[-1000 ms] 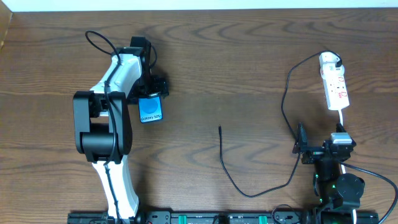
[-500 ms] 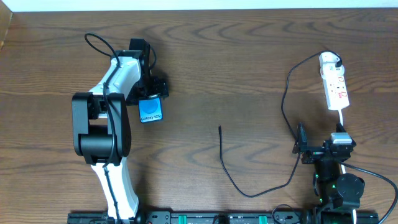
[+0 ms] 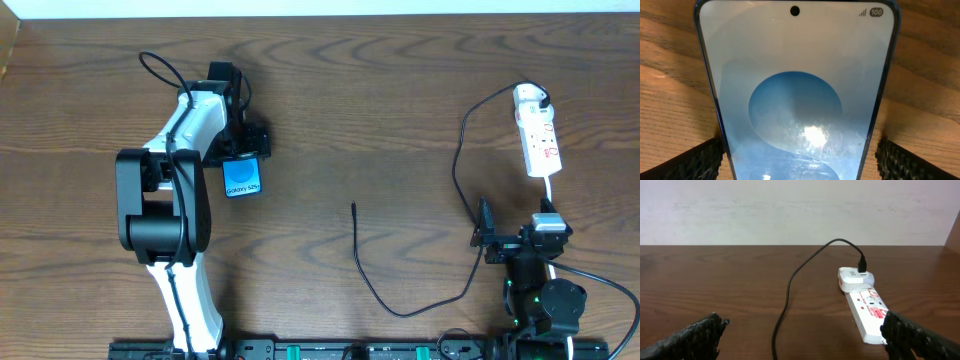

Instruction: Plug charger to phone and switch on socket

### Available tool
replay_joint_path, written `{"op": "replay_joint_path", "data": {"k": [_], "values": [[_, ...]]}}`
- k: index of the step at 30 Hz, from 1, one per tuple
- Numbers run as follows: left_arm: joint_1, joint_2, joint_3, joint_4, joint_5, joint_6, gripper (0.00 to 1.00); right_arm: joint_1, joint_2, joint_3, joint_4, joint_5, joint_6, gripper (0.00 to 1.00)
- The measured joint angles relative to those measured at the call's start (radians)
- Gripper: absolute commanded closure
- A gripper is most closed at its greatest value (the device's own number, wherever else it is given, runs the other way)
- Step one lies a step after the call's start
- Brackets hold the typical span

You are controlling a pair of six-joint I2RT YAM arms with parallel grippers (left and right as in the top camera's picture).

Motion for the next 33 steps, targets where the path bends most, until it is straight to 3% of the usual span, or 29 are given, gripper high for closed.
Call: {"op": "replay_joint_path", "data": {"k": [13, 23, 33], "values": [[0.0, -0.002, -0.002, 0.003, -0.001, 0.025, 0.0, 0.0, 0.0, 0.0, 0.0, 0.0, 0.0, 0.01], [0.0, -0.002, -0.002, 0.004, -0.001, 0.037, 0.09, 0.0, 0.0, 0.0, 0.0, 0.0, 0.0, 0.01], [0.0, -0.002, -0.002, 0.003, -0.001, 0.045, 0.11, 0.0, 0.0, 0.0, 0.0, 0.0, 0.0, 0.01]]}}
